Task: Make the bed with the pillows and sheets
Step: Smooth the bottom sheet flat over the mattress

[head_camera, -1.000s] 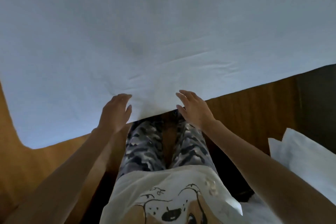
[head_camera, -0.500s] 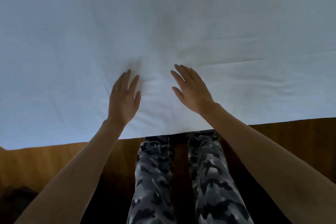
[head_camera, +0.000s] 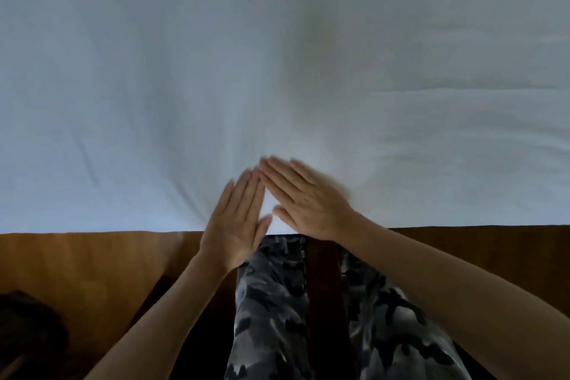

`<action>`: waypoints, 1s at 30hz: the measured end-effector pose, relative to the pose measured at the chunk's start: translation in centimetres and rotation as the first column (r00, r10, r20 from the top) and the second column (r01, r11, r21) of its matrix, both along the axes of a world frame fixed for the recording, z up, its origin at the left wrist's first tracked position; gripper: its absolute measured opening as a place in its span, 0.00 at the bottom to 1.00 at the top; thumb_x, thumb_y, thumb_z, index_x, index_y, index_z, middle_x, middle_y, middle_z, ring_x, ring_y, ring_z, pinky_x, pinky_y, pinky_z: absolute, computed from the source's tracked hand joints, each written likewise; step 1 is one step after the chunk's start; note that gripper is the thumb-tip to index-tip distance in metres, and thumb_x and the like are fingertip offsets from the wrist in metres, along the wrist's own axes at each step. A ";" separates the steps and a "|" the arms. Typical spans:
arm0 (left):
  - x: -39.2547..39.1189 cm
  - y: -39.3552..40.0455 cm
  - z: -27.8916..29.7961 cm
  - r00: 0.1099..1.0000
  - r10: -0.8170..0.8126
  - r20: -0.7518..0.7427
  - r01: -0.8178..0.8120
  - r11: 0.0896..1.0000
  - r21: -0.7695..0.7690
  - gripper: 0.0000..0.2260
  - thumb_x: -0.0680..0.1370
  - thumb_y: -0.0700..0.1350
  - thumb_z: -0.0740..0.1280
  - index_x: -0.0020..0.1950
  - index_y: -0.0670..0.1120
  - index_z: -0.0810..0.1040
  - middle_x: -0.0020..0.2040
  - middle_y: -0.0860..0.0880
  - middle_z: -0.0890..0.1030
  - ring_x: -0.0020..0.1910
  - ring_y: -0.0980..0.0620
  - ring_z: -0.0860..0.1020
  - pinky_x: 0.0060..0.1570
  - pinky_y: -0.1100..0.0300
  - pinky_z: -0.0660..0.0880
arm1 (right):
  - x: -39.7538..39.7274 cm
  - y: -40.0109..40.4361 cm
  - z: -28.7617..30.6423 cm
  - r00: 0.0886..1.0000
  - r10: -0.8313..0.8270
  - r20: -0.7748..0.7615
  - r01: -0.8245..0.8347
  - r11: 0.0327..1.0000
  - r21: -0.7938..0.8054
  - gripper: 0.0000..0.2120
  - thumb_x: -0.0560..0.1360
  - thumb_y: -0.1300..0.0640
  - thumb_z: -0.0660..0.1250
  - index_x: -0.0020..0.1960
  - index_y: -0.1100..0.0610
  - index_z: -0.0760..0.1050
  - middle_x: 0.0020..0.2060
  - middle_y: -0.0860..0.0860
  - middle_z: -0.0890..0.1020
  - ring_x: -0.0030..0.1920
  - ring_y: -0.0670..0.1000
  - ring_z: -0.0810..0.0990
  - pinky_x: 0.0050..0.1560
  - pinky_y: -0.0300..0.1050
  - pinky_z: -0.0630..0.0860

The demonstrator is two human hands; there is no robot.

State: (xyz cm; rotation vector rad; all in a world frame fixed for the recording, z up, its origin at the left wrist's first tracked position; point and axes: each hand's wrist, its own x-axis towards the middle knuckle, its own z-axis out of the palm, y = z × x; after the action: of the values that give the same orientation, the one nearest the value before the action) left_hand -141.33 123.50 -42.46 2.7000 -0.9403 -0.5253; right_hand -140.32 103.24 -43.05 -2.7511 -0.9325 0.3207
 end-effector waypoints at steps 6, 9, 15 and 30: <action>-3.6 3.1 1.3 0.985 -0.174 -0.003 0.174 0.984 -0.027 0.26 0.84 0.51 0.54 0.75 0.34 0.59 0.76 0.34 0.59 0.77 0.39 0.58 0.75 0.45 0.56 | -3.7 -0.2 0.5 0.974 0.228 0.003 -0.227 0.970 -0.085 0.30 0.82 0.46 0.49 0.77 0.62 0.51 0.77 0.56 0.56 0.77 0.54 0.51 0.76 0.51 0.49; -2.9 2.7 2.4 0.991 -0.123 0.055 0.129 0.985 -0.116 0.21 0.82 0.46 0.58 0.69 0.33 0.69 0.69 0.32 0.70 0.72 0.37 0.66 0.73 0.43 0.60 | -3.5 -1.1 1.6 0.981 0.195 0.014 -0.196 0.980 0.022 0.27 0.82 0.48 0.51 0.76 0.61 0.57 0.76 0.55 0.60 0.77 0.53 0.55 0.76 0.52 0.49; 3.3 -6.6 3.2 0.987 0.104 0.124 -0.077 0.976 -0.201 0.20 0.80 0.44 0.59 0.69 0.35 0.67 0.70 0.32 0.68 0.71 0.34 0.65 0.72 0.42 0.59 | 0.4 -10.6 4.6 0.986 -0.150 0.077 0.143 0.986 0.090 0.25 0.82 0.51 0.55 0.76 0.60 0.58 0.74 0.58 0.63 0.75 0.57 0.59 0.75 0.56 0.53; 1.3 -24.5 -0.5 0.996 -0.044 0.077 0.045 0.999 -0.001 0.28 0.83 0.51 0.52 0.77 0.34 0.51 0.77 0.36 0.53 0.78 0.40 0.53 0.77 0.47 0.48 | -5.6 -20.5 -0.1 0.931 -0.365 -0.021 0.366 0.928 0.065 0.26 0.82 0.49 0.54 0.75 0.63 0.58 0.75 0.58 0.61 0.76 0.55 0.57 0.76 0.54 0.52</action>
State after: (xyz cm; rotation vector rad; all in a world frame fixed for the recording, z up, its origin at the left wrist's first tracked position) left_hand -140.06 98.96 -42.95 2.7194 -1.0222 -0.4312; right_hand -145.94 82.72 -43.10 -2.7811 -0.4014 0.2282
